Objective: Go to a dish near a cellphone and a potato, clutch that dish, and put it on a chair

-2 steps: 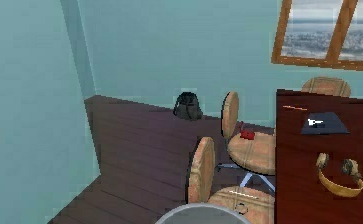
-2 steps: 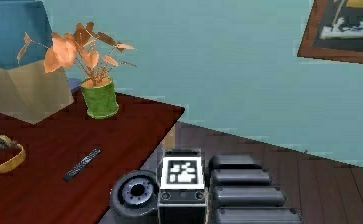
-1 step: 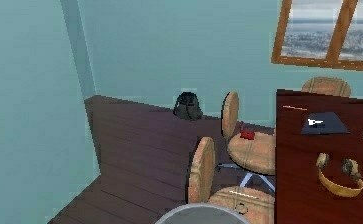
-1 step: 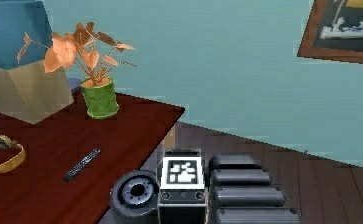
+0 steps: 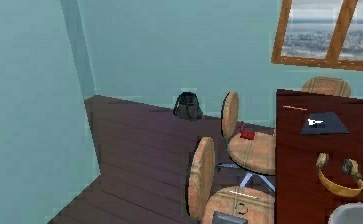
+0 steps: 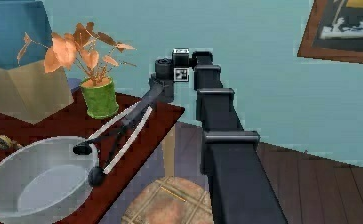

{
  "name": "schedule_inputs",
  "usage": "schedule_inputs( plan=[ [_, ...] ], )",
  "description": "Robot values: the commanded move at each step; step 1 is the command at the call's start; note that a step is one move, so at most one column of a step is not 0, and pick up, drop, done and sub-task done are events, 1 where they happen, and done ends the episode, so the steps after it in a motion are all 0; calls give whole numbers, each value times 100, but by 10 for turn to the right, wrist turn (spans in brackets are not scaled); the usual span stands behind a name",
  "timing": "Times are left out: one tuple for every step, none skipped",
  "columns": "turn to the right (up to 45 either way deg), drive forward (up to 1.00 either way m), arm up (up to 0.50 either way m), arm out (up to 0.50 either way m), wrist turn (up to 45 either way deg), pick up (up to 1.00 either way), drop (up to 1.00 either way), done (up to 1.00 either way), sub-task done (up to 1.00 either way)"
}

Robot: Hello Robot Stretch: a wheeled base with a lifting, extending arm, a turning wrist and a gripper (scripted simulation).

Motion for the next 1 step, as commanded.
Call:
schedule_inputs(
  plan=[
    [0,0,0,0,450,0,0,0,0]
  ],
)
